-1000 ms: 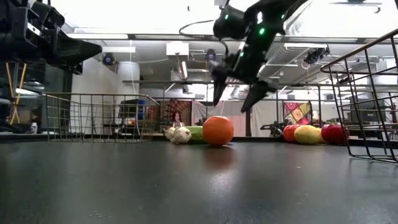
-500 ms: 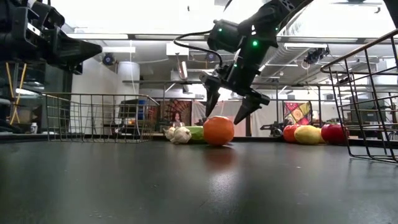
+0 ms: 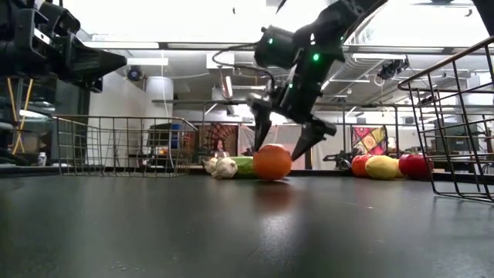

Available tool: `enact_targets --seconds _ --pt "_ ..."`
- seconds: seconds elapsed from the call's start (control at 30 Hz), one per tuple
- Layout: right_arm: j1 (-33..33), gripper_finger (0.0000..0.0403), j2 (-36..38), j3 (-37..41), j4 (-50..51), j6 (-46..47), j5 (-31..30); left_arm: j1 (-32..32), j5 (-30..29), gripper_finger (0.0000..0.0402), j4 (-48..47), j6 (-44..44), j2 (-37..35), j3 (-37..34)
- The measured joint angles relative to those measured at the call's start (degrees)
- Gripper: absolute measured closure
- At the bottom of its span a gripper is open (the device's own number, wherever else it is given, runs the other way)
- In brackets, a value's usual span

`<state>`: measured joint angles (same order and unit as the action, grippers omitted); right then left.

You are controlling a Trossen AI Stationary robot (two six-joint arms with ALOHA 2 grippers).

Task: Sort produce into baskets
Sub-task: Put the orange into the bottom wire basket

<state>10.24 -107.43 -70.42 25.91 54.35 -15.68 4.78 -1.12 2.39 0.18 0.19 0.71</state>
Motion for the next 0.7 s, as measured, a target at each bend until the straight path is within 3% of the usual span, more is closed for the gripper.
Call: enact_targets --seconds 0.27,0.53,0.7 --pt "0.3 0.0004 -6.0 0.0 -5.4 1.5 2.1 0.0 0.0 0.0401 0.0 0.0 0.0 0.0" --pt "0.5 0.0004 -4.1 0.0 -4.0 0.7 -2.3 0.0 -0.1 0.0401 0.0 0.0 0.0 0.0" --pt "1.1 0.0004 -2.9 -0.4 -4.0 -1.5 0.9 0.0 -0.2 0.0401 0.0 0.0 0.0 0.0"
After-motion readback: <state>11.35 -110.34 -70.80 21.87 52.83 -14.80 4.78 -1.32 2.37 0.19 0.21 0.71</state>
